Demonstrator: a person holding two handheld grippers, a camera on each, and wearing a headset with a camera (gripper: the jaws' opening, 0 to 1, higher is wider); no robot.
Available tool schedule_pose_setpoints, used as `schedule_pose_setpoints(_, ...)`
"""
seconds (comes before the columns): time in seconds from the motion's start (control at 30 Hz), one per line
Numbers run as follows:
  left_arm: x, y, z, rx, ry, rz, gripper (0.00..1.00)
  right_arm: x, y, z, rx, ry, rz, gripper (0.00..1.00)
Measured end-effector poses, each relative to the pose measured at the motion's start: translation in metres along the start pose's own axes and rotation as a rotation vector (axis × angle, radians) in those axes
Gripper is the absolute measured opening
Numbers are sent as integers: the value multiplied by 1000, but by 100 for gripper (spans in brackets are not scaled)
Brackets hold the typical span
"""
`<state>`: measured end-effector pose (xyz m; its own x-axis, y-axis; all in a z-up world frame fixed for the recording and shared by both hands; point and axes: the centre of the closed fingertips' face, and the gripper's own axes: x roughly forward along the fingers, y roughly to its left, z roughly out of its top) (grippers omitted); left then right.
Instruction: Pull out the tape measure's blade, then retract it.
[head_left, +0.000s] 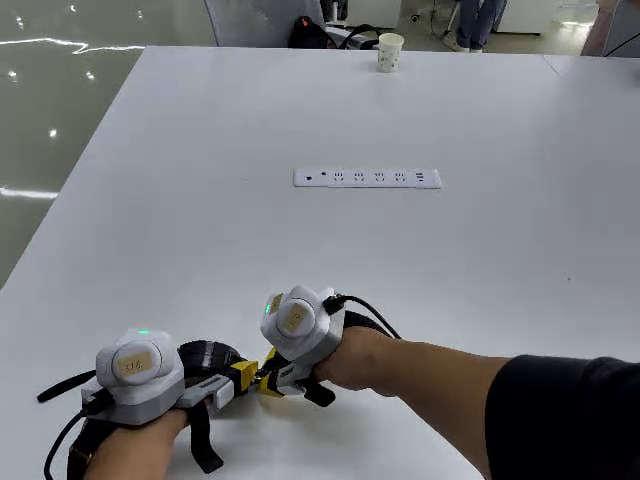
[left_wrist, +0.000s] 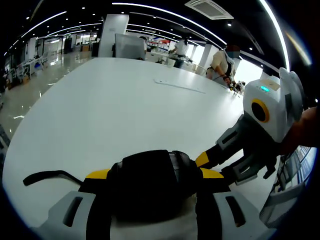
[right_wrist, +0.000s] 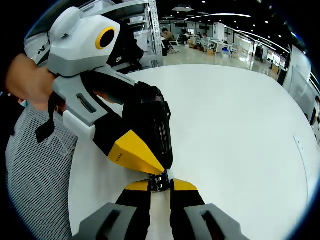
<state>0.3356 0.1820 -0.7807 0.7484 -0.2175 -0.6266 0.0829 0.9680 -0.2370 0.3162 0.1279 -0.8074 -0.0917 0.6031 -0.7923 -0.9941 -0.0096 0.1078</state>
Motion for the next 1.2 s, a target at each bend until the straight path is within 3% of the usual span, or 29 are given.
schedule_pose_setpoints(0.87, 0, 0, 0, 0, 1, -4, 63, 6, 2, 9, -25, -1, 13, 11)
schedule_pose_setpoints(1.2, 1, 1, 0, -4, -1, -5, 63, 6, 1, 9, 4, -14, 7, 12)
